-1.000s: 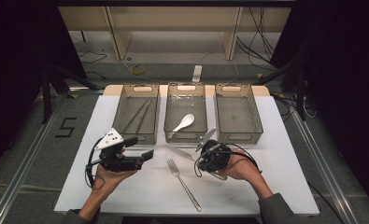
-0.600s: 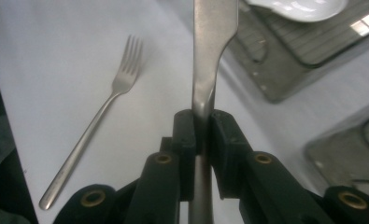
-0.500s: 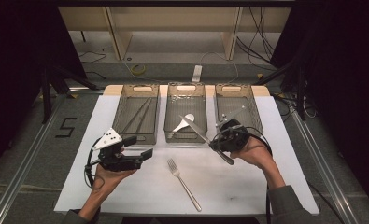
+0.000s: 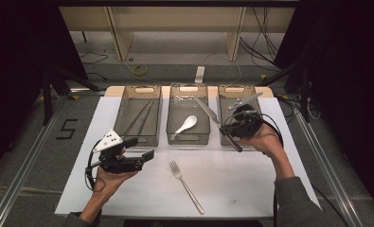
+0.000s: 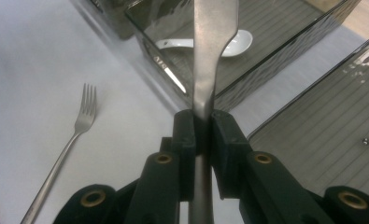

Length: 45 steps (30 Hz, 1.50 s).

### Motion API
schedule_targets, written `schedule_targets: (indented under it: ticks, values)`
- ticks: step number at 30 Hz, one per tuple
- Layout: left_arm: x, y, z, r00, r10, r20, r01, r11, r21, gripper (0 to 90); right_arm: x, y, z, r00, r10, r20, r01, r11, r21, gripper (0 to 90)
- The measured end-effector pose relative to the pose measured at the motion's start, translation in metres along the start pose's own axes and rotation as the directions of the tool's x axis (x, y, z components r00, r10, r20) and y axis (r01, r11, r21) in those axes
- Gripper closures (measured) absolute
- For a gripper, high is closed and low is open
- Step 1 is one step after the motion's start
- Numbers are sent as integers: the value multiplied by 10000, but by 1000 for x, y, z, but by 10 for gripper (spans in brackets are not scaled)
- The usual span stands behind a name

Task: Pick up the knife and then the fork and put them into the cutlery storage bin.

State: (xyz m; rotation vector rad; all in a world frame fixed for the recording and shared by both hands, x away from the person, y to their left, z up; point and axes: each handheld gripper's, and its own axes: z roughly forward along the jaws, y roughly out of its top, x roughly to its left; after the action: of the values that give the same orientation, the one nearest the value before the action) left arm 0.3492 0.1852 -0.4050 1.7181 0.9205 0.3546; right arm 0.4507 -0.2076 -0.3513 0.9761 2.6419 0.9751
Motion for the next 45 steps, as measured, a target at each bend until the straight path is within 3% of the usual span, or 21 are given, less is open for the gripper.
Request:
schedule_targets:
  ticks: [5, 15, 20, 28, 30, 45]
  values:
    - [0, 0, 0, 10000, -20, -18, 20, 10000, 2, 160, -6, 5, -3, 9996, 213, 158, -211, 9997, -135, 813]
    - [0, 0, -1, 10000, -61, -35, 61, 9999, -121, 160, -36, 18, -13, 9933, 942, 667, -914, 9949, -428, 813]
    - [0, 0, -1, 10000, -66, -43, 65, 9999, -140, 160, -54, 22, -12, 9835, 1567, 905, -1526, 9870, -513, 813]
    - [-1, 0, 1, 10000, -56, 2, 56, 9999, -101, 160, -72, 22, -7, 9732, 1979, 1169, -1954, 9802, -321, 813]
    - [-1, 0, 0, 10000, -34, -17, 34, 9999, -115, 160, -78, 23, -4, 9667, 2227, 1264, -2204, 9749, -317, 813]
    - [-1, 0, 0, 10000, -18, 14, 18, 9999, -156, 160, -96, 20, 9, 9442, 2940, 1483, -2940, 9555, -223, 813]
